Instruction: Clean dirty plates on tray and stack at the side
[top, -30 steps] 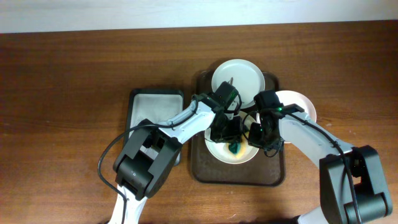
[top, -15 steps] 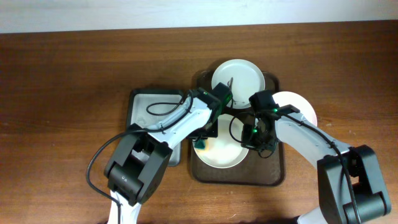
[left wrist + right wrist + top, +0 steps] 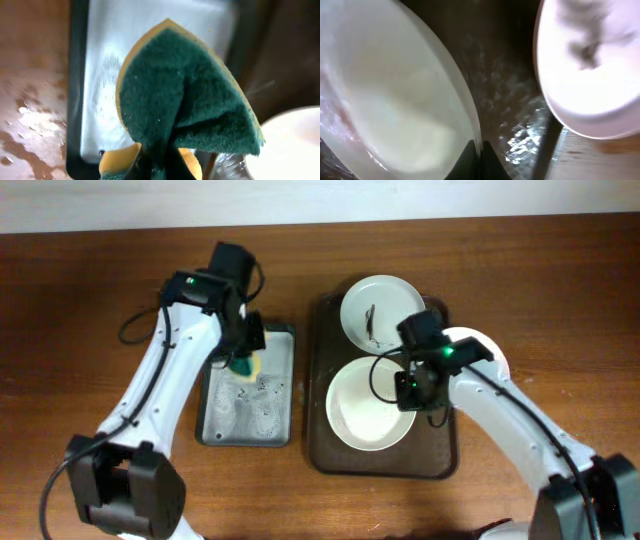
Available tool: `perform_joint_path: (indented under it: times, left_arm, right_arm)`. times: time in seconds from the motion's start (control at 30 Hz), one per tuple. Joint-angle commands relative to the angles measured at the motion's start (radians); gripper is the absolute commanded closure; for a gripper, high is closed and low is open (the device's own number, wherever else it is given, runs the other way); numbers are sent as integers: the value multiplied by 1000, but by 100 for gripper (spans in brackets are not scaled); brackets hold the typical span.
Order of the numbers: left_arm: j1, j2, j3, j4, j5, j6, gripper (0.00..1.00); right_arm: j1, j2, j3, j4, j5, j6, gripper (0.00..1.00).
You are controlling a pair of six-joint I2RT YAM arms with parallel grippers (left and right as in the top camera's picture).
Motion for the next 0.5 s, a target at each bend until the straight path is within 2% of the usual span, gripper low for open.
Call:
perform_joint_path:
  times: [0.0, 0.03, 0.13, 0.17, 0.2, 0.37, 0.47]
  left_arm:
    - [74, 7, -169, 67, 99, 82, 100]
    - [93, 7, -214, 93, 99, 85, 99]
    - [104, 7, -241, 95, 98, 85, 96]
    - [101, 7, -241, 97, 98, 85, 89]
    - [101, 7, -241, 100, 98, 85, 86]
    - [101, 7, -241, 115, 98, 85, 81]
    - [101, 7, -241, 114, 98, 85, 78]
  right_arm:
    - [145, -49, 61, -32, 333, 11, 96]
    - [192, -49, 63, -42, 435, 23, 96]
    - [239, -51, 69, -64, 513, 48, 96]
    - [250, -56, 90, -106, 565, 83, 96]
    - [251, -61, 113, -142, 590, 103, 96]
    - [256, -129, 200, -212, 610, 97, 96]
    - [308, -168, 201, -222, 658, 95, 96]
